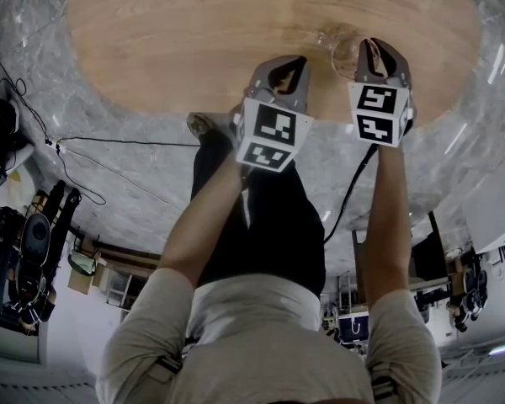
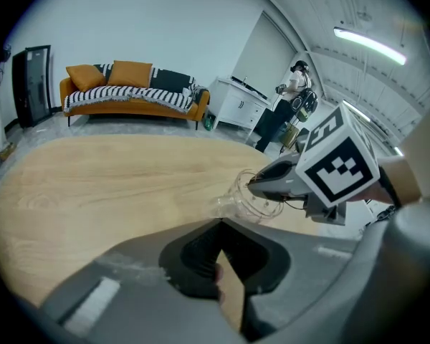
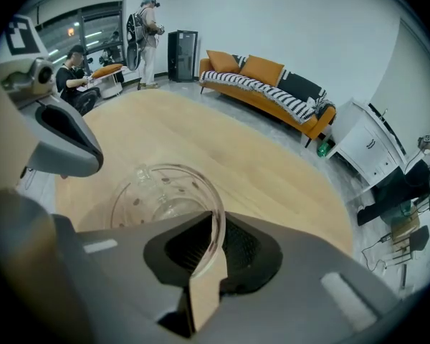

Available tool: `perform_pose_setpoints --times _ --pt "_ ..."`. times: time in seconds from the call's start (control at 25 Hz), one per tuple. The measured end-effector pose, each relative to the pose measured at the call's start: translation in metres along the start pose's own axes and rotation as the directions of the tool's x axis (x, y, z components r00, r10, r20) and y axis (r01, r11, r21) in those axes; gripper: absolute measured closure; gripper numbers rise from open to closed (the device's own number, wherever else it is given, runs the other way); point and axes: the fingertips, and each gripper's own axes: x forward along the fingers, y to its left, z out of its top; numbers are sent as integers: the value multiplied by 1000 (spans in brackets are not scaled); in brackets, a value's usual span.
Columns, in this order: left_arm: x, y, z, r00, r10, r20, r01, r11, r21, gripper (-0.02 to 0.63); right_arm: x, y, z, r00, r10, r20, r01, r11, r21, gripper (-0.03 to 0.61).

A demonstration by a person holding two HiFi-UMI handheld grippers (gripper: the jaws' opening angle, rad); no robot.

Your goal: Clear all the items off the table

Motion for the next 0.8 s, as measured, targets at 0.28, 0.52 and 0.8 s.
perform_pose_setpoints --times 0.28,0.52,0.8 --pt "-4 -24 6 1000 -1 0 1 1000 5 593 -9 -16 -13 1000 -15 5 15 999 31 532" --pt "-7 -19 1 1000 0 1 0 1000 6 592 -3 -8 -14 1000 -20 1 20 1000 10 534" --pt "-12 -18 -1 1000 4 0 -4 1000 8 593 -5 -6 -13 1000 -32 0 32 999 24 537"
